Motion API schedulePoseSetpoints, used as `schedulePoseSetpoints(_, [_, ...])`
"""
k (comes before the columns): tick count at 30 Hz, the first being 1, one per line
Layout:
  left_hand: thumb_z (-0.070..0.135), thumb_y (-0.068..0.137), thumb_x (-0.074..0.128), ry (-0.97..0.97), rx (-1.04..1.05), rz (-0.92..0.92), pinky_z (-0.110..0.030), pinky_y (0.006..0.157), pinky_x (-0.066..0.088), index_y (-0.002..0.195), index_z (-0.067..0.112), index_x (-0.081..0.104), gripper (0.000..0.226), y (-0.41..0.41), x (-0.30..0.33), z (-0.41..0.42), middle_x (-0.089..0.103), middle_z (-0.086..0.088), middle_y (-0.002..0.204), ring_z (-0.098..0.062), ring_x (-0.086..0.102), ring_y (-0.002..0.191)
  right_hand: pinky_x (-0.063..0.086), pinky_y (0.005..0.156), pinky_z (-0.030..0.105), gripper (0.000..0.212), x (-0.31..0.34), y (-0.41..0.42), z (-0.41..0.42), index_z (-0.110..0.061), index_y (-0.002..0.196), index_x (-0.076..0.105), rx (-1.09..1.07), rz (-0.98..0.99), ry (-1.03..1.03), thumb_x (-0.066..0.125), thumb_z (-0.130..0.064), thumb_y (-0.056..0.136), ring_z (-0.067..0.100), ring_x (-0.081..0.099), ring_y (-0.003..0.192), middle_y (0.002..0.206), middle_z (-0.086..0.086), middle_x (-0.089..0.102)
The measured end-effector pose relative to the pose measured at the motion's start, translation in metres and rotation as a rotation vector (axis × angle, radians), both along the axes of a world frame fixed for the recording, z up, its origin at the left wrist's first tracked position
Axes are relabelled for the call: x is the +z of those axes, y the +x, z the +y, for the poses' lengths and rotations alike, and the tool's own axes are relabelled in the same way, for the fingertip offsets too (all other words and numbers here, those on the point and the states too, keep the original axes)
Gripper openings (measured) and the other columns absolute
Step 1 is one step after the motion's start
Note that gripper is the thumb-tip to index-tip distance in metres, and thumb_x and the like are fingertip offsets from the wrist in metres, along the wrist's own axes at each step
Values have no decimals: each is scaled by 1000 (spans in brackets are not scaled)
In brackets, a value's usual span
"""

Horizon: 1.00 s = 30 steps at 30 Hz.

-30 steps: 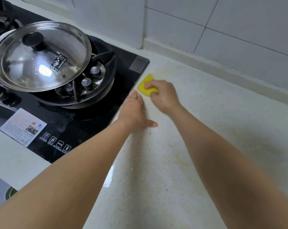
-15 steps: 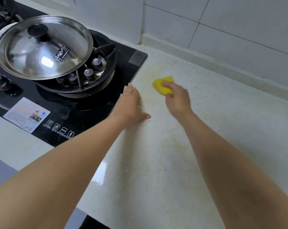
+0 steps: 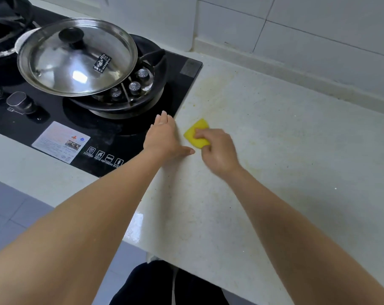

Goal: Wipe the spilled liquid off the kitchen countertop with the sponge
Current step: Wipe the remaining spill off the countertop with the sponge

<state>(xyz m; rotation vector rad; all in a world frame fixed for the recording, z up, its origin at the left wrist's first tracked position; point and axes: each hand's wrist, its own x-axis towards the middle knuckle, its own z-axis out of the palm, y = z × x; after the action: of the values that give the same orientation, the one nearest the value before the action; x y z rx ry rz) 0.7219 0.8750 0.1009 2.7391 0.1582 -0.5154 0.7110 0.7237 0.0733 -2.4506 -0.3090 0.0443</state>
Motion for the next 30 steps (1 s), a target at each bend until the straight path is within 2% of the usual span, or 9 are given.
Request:
schedulePoseSetpoints(2, [52,69,75,1,-18,-4,-36,120,12,151,5,3,119,1,0,4,-4,-8,159,-20,-4,147,41,99,39,47,2,8,-9,-15,115,63,-9,-29,-19,46,2,74,33,54,111,119,10,63])
schedulePoseSetpoints(5, [51,69,76,-14,-34,2,-37,120,10,151,7,5,116,2,1,8,-3,-6,159,-20,-2,147,40,99,38,50,5,37,-15,-17,124,55,-318,32,-112,46,1,78,35,50,114,124,15,57])
schedulePoseSetpoints(10, [51,68,77,-35,-22,-22,-38,118,3,151,7,6,117,3,-1,8,-2,-7,159,-21,-3,147,38,98,38,50,-1,37,-4,-13,123,56,-86,-41,-98,46,3,76,34,49,115,124,13,58])
schedulePoseSetpoints(14, [52,67,77,-44,-11,-36,-38,118,2,151,8,7,118,3,0,7,-1,-6,160,-21,-4,147,40,98,39,52,8,78,-16,-14,131,46,-237,64,-128,42,2,82,34,46,119,129,15,51])
schedulePoseSetpoints(19, [52,66,77,-50,13,-28,-37,118,0,151,10,5,119,5,-1,5,-2,-4,160,-19,-5,147,35,102,36,52,10,118,-7,-12,137,37,-150,114,-118,41,-1,86,32,41,125,139,14,42])
schedulePoseSetpoints(22, [54,65,77,-42,39,-39,-36,118,-2,151,10,5,120,7,-3,2,-3,-3,160,-19,-6,147,35,102,31,50,12,130,2,-16,131,49,-111,155,-82,44,-1,83,32,44,124,136,15,46])
schedulePoseSetpoints(26, [54,63,78,-50,66,-36,-36,118,-2,151,10,6,122,10,-3,-1,-2,-3,160,-18,-6,147,45,91,31,35,9,88,25,-19,99,71,105,145,61,51,0,77,25,57,105,114,6,65])
schedulePoseSetpoints(28, [55,64,78,-42,73,-31,-36,118,-1,151,9,7,122,11,-3,-2,-2,-3,160,-18,-5,147,47,92,34,37,8,86,17,-19,100,70,105,120,86,48,1,77,24,58,106,114,5,66])
schedulePoseSetpoints(30, [56,64,77,-34,90,-24,-37,118,0,151,8,7,122,12,-2,-5,-1,-4,160,-19,-5,147,45,94,34,44,8,102,5,-19,114,64,-51,84,25,45,0,79,29,55,111,121,9,61])
